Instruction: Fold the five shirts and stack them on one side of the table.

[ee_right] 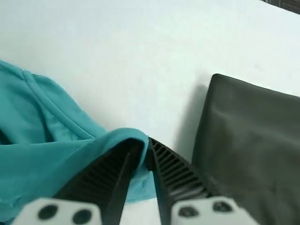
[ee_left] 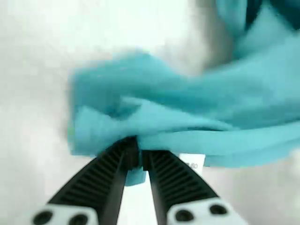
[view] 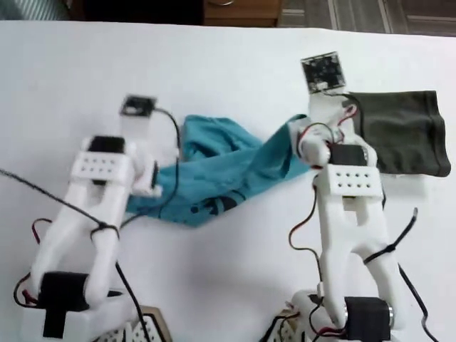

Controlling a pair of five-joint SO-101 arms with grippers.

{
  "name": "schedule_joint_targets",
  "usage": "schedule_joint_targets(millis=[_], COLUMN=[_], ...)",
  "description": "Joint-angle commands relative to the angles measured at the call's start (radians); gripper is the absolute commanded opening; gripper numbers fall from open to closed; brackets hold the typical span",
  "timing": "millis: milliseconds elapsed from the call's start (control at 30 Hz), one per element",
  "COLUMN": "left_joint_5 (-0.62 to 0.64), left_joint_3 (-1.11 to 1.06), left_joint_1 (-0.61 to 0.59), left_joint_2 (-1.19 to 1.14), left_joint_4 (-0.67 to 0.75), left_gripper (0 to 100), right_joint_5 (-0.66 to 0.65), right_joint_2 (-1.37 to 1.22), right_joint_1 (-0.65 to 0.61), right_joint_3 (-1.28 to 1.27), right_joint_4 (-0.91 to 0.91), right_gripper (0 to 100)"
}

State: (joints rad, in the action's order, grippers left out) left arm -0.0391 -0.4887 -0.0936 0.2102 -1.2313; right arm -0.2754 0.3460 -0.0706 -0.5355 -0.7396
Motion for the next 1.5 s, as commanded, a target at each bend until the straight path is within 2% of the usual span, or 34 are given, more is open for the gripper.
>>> schedule_joint_targets(millis=[0, 100, 200, 533, 733, 933, 1233, 1467], left_joint_5=[-0.12, -0.227, -0.282, -0.288, -0.293, -0.368, -0.379, -0.376], left_joint_3=[0.166, 0.278, 0.381, 0.73, 0.869, 0.895, 0.895, 0.895], left_joint_1=[-0.038, -0.048, -0.048, -0.048, -0.124, -0.226, -0.23, -0.232], left_joint_2=[-0.003, 0.011, 0.032, 0.143, 0.269, 0.376, 0.546, 0.678], left_joint_4=[-0.084, -0.18, -0.256, -0.488, -0.497, -0.491, -0.488, -0.433], left_gripper=[3, 3, 3, 3, 3, 3, 3, 3], right_joint_5=[0.008, 0.006, 0.006, 0.006, 0.006, 0.006, 0.014, 0.009], right_joint_2=[0.01, 0.012, 0.012, 0.013, 0.099, 0.236, 0.409, 0.595], right_joint_1=[-0.012, 0.001, 0.004, -0.004, -0.001, -0.002, -0.004, -0.001], right_joint_3=[0.106, 0.226, 0.368, 0.779, 0.948, 0.956, 0.956, 0.954], right_joint_4=[0.001, -0.071, -0.176, -0.415, -0.492, -0.49, -0.499, -0.552], right_gripper=[2.0, 2.0, 2.0, 2.0, 2.0, 2.0, 2.0, 2.0])
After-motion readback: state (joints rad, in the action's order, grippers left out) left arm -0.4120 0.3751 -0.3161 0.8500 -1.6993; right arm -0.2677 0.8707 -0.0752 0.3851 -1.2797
